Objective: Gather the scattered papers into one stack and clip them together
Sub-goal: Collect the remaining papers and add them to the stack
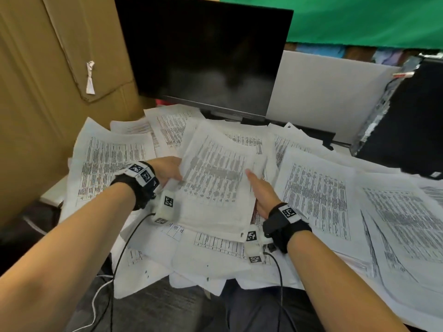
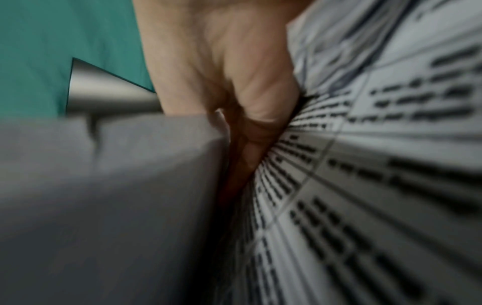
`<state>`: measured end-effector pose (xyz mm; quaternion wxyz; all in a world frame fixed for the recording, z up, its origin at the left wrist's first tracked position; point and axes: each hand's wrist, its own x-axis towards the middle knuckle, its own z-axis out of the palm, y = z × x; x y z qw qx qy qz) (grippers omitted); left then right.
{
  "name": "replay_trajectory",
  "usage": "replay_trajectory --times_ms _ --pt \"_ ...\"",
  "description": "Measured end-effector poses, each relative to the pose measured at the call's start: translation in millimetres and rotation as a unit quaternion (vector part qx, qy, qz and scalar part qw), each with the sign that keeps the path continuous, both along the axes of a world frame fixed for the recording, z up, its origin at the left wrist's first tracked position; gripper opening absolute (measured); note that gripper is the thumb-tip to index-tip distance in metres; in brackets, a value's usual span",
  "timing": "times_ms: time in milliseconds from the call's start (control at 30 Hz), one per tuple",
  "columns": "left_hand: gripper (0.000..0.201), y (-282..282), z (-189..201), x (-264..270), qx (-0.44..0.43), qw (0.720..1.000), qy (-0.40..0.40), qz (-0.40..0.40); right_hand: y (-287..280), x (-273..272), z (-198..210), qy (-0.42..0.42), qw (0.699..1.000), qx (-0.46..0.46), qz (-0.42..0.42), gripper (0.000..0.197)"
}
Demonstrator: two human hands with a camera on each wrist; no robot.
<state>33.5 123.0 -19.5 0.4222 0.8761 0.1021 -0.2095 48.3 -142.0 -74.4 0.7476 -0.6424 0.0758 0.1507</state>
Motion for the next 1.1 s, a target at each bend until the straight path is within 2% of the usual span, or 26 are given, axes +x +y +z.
replay_trajectory --times_ms 33,67,167,233,300,333,400,467,500,533,633,700,800,867,967,1033,1100 --pt "0.027 -3.1 -1.6 -0.3 -0.022 0.999 0.023 -0.023 -0.9 0.9 -1.1 0.002 1.0 -0.015 0.015 0.098" --pt "0.026 -9.0 -1.2 -1.7 -0.032 0.998 0.034 -0.039 -2.0 -0.2 0.4 0.004 0.999 -0.022 0.029 0.098" --pt "0.03 -22.0 0.1 -3.3 0.021 0.996 0.025 -0.077 -5.4 -1.4 5.7 0.015 0.997 -0.045 0.059 0.059" --pt "0.038 -16.3 2.6 0.6 0.058 0.997 -0.011 -0.049 -8.5 -0.9 7.0 0.026 0.997 -0.028 0.065 0.045" --pt "0.051 5.6 9.2 3.1 0.064 0.991 -0.082 0.085 -8.4 -1.6 8.0 0.029 0.997 -0.013 0.067 0.04" --pt "0.055 18.2 15.0 1.0 0.075 0.972 -0.13 0.183 -8.1 -1.1 6.6 0.028 0.997 -0.016 0.064 0.039" --pt "0.056 53.8 20.8 -6.1 0.11 0.904 -0.198 0.362 -7.8 -2.5 5.9 0.024 0.997 -0.023 0.066 0.038" --pt "0.068 87.1 24.8 -23.0 0.144 0.845 -0.155 0.492 -7.4 -2.5 4.9 0.018 0.997 -0.034 0.06 0.041" --pt "0.076 103.4 24.1 -31.6 0.14 0.827 -0.112 0.533 -7.0 -1.4 4.0 0.014 0.998 -0.039 0.054 0.043" --pt "0.082 116.2 22.1 -39.8 0.126 0.823 -0.071 0.55 -6.3 -0.9 3.6 0.013 0.998 -0.04 0.05 0.044" --pt "0.089 144.3 10.8 -55.3 0.117 0.864 0.005 0.489 -4.5 -0.6 3.0 0.008 0.998 -0.036 0.046 0.042" --pt "0.08 146.2 7.0 -63.2 0.153 0.888 0.021 0.434 -4.3 -1.2 2.4 0.007 0.998 -0.033 0.047 0.043" --pt "0.059 129.5 10.5 -71.2 0.146 0.904 -0.012 0.402 -4.1 -0.8 1.9 0.005 0.998 -0.04 0.043 0.053" --pt "0.056 116.2 13.3 -70.7 0.142 0.913 -0.059 0.379 -3.9 0.0 1.2 0.008 0.998 -0.036 0.046 0.053" --pt "0.044 91.3 25.2 -66.6 0.151 0.926 -0.174 0.3 -4.2 -2.3 5.3 0.01 0.998 -0.033 0.057 0.042" --pt "0.034 72.2 37.4 -65.9 0.172 0.921 -0.243 0.249 -4.9 -1.7 4.4 0.011 0.998 -0.039 0.056 0.037" --pt "0.029 54.2 54.3 -63.7 0.182 0.909 -0.306 0.218 -4.3 0.0 2.2 0.01 0.998 -0.025 0.058 0.044"
